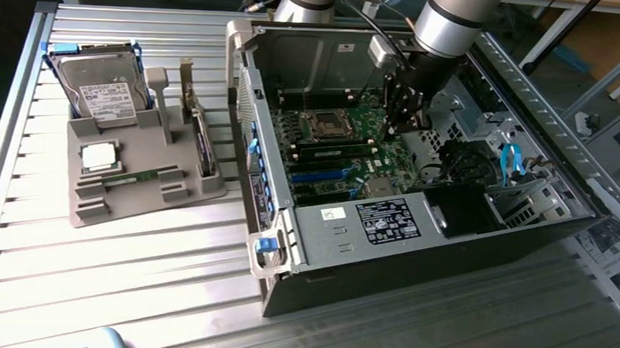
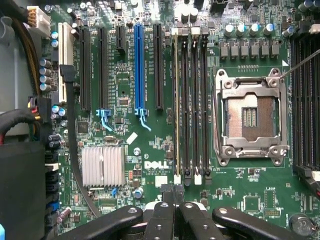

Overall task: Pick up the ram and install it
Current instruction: 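Press down the ram until it locks into place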

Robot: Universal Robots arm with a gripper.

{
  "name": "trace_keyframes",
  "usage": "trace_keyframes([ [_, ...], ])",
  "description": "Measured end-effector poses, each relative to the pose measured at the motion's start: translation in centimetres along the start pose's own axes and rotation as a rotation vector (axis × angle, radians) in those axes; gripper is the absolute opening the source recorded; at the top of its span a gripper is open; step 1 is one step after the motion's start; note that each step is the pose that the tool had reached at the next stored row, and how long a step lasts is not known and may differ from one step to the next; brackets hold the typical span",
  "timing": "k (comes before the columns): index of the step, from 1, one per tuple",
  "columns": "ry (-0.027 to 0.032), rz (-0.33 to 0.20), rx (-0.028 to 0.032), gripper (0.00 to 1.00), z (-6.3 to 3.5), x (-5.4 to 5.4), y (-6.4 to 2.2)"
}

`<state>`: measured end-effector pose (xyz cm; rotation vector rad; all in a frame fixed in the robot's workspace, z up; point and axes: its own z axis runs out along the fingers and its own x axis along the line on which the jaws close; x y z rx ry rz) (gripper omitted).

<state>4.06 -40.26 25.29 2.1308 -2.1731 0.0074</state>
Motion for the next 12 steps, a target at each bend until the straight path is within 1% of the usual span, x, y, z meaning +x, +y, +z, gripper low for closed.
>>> trace_keyframes([
  [8,0.003,0.0,0.0001,0.11,0.29,0.0,0.69],
  [12,0.0033,0.0,0.0007,0.11,0.57,-0.02,0.87],
])
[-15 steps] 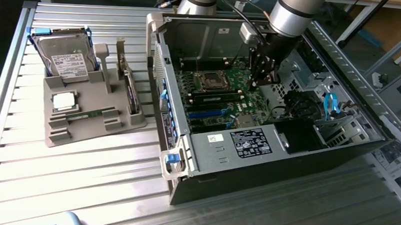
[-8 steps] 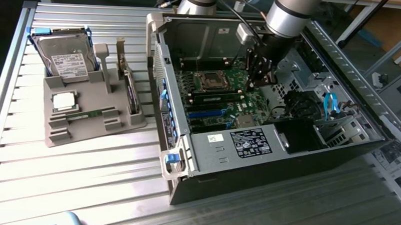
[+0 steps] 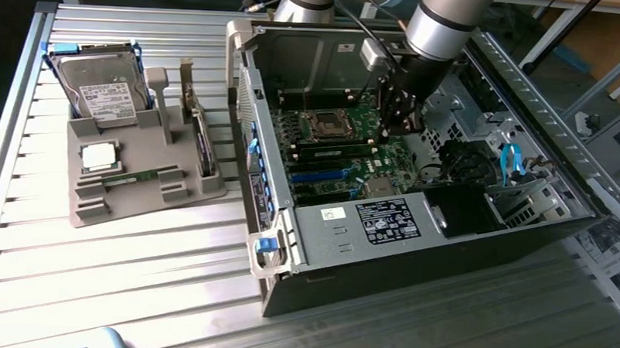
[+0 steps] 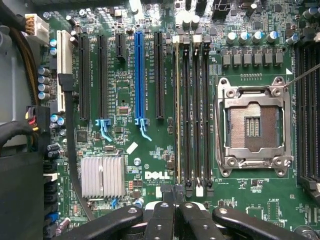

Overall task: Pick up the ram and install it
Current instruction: 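Press down the ram until it locks into place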

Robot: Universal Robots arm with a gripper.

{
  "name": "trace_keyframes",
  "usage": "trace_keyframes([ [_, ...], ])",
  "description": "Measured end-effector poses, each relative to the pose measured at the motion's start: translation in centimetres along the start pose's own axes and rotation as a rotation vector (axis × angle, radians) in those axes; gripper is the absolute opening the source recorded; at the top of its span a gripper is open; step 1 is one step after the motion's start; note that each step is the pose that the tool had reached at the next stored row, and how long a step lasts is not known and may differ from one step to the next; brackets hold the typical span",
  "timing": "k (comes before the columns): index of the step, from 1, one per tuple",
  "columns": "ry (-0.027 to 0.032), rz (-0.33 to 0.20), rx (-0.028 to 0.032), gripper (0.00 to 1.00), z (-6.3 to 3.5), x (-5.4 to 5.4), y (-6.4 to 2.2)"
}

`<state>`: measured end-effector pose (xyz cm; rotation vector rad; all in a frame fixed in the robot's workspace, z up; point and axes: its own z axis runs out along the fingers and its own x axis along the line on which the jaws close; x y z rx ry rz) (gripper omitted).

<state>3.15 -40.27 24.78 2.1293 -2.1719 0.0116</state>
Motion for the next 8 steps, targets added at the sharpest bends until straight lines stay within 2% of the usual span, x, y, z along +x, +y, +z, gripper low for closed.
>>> trace_keyframes([
  [8,0.0001,0.0,0.0008,0.11,0.47,-0.03,0.18],
])
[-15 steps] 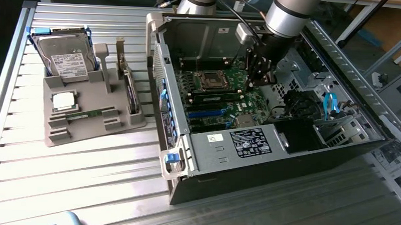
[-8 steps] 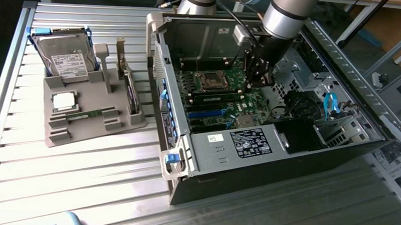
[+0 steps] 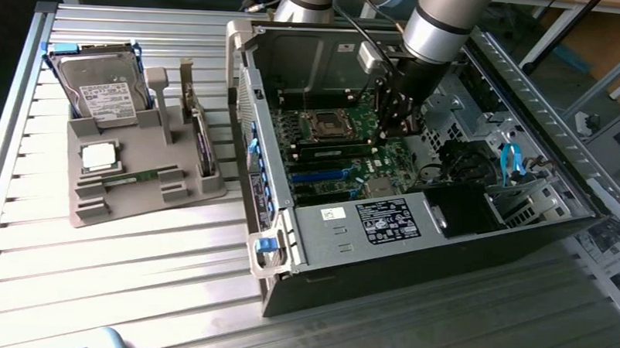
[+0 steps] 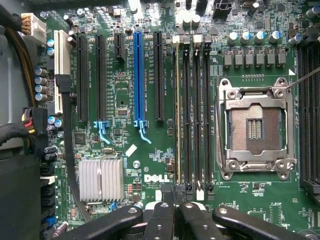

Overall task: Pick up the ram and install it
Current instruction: 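Press down the ram until it locks into place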

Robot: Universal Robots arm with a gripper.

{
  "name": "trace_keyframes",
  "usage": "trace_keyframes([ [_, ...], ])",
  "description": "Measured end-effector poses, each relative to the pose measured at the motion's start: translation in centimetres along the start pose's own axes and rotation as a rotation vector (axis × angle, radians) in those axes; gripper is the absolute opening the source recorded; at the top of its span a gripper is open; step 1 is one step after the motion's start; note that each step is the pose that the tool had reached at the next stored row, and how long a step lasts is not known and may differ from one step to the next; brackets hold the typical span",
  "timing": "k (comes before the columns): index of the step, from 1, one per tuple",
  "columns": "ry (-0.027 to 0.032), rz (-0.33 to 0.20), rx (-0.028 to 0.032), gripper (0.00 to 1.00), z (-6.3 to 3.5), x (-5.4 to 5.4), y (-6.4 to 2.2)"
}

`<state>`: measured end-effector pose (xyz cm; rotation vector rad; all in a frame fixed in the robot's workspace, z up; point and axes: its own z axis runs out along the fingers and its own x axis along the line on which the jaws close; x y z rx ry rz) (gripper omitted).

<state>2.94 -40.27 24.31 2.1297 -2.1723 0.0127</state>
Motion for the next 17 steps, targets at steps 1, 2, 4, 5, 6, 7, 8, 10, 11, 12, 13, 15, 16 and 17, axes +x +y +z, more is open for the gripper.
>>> trace_keyframes([
  [1,0.0,0.0,0.0,0.11,0.05,0.0,0.02],
  [2,0.0,0.0,0.0001,0.11,0.09,-0.01,0.04],
  [4,0.0,0.0,0.0002,0.11,0.2,-0.01,0.09],
  [5,0.0001,0.0,0.0002,0.11,0.24,-0.02,0.11],
  [6,0.0,0.0,0.0003,0.11,0.29,-0.02,0.13],
  [7,0.0,0.0,0.0003,0.11,0.35,-0.02,0.16],
  [8,0.0,0.0,0.0003,0.11,0.4,-0.03,0.18],
  [10,0.0,0.0,0.0004,0.11,0.47,-0.03,0.2],
  [11,-0.0001,0.0,0.0004,0.11,0.5,-0.03,0.21],
  [12,-0.0001,0.0,0.0004,0.11,0.55,-0.04,0.22],
  [13,-0.0001,0.0,0.0004,0.11,0.59,-0.04,0.22],
  [15,-0.0001,0.0,0.0004,0.11,0.69,-0.05,0.23],
  [16,-0.0001,0.0,0.0004,0.11,0.74,-0.05,0.23],
  [17,0.0,0.0,0.0004,0.11,0.79,-0.05,0.24],
])
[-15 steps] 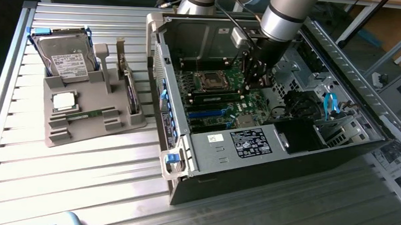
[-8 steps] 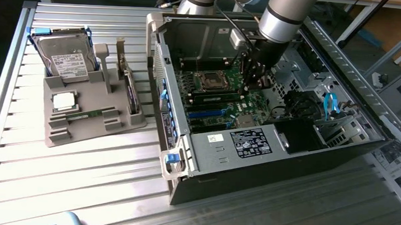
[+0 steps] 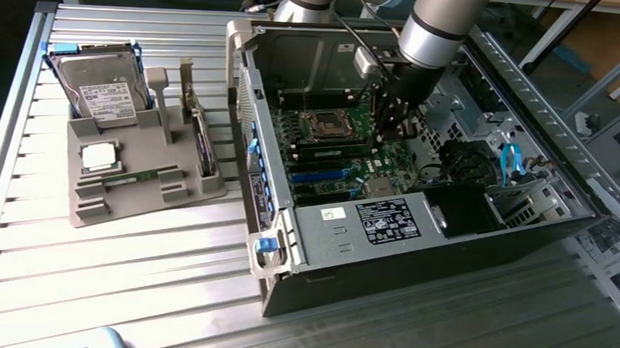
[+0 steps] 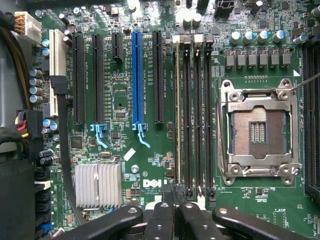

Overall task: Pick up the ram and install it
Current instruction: 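Press down the ram until it locks into place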

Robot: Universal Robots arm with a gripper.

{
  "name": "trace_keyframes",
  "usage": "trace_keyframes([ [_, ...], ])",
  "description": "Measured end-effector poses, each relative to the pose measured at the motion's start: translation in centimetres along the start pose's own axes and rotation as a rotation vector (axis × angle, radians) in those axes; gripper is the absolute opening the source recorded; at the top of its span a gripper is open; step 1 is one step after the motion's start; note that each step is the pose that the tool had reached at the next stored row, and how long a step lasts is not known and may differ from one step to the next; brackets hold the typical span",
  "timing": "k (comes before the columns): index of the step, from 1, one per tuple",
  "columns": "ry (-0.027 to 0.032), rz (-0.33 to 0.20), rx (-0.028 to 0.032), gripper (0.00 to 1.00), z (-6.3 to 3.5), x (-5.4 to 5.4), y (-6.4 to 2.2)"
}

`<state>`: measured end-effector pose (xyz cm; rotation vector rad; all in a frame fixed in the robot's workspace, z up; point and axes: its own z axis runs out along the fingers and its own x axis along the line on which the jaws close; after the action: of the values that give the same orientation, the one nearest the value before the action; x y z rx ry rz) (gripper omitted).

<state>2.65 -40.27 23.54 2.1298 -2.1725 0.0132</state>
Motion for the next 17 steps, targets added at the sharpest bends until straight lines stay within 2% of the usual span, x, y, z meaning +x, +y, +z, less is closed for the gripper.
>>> trace_keyframes([
  [17,0.0018,0.0,0.0,0.11,0.37,-0.02,0.06],
])
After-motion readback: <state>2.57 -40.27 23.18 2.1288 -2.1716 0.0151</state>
